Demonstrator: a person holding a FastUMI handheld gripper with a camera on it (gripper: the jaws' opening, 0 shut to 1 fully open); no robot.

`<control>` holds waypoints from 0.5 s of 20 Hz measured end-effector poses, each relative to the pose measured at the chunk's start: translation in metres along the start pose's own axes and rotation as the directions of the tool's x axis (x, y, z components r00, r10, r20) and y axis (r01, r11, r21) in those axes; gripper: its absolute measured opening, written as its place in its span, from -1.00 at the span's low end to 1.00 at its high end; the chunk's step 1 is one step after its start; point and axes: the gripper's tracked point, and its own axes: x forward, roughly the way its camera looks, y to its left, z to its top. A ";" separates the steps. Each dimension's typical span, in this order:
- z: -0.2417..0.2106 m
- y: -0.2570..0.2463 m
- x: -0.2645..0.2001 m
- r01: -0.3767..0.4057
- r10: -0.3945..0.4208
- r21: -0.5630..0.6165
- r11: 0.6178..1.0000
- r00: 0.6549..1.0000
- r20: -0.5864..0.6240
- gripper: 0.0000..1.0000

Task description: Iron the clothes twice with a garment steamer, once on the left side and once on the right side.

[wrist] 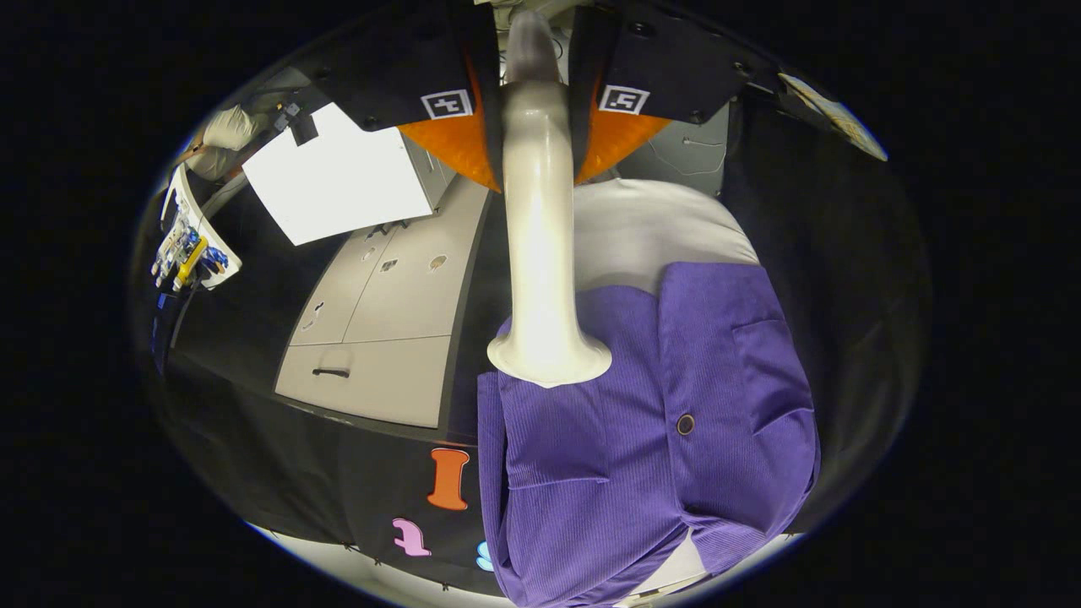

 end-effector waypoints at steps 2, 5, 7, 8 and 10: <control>-0.004 -0.001 0.001 -0.001 0.001 0.002 1.000 1.000 -0.005 -0.18; -0.009 -0.003 0.002 -0.002 0.002 0.009 1.000 1.000 -0.014 -0.18; -0.019 -0.005 0.004 -0.001 0.002 0.014 1.000 0.999 -0.040 -0.18; -0.021 -0.004 0.005 -0.002 0.003 0.017 1.000 0.999 -0.044 -0.18; -0.030 -0.006 0.006 -0.003 0.004 0.012 1.000 0.998 -0.061 -0.18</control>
